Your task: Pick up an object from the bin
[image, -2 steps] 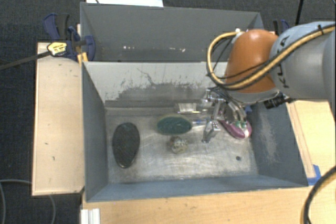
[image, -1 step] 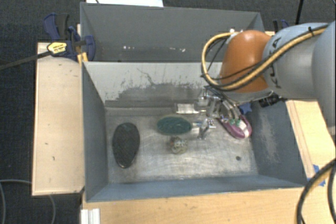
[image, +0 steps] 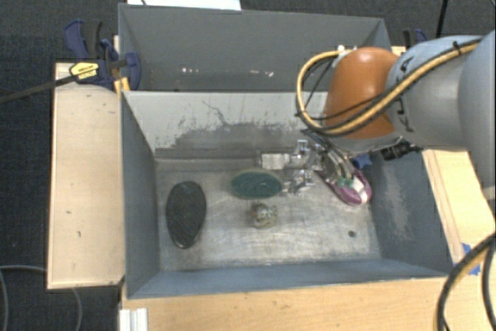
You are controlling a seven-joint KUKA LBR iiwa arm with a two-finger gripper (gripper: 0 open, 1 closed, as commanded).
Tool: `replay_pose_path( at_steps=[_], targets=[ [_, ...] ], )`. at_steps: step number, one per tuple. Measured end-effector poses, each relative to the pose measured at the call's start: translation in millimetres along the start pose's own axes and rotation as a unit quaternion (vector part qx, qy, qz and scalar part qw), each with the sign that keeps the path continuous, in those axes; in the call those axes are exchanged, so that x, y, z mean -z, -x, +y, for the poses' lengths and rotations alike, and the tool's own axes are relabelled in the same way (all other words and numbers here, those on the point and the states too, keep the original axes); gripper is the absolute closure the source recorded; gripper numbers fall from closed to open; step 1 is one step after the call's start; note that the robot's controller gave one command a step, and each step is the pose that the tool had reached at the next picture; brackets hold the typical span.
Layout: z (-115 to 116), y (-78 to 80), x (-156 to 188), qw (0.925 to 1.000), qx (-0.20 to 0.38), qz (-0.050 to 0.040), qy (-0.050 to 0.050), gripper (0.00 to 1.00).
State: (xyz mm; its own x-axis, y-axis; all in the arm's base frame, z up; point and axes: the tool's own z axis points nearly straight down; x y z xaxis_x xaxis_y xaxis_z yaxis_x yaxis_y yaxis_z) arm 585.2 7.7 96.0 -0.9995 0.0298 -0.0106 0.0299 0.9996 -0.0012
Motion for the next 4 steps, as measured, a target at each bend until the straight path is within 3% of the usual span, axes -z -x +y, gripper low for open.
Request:
replay_pose_path(
  at_steps=[1, 2, 3, 4],
  targets=[
    [14, -3.7, 93, 0.9989, -0.046, 0.0008, 0.001, 1.0],
    [13, -4.8, 89, 0.999, -0.045, 0.0042, 0.001, 0.0],
    [89, -3.6, 14, 0.9993, -0.035, 0.0097, 0.002, 0.0],
    [108, -23.1, -22, 0.9996, 0.027, 0.0051, 0.004, 0.0]
  ],
)
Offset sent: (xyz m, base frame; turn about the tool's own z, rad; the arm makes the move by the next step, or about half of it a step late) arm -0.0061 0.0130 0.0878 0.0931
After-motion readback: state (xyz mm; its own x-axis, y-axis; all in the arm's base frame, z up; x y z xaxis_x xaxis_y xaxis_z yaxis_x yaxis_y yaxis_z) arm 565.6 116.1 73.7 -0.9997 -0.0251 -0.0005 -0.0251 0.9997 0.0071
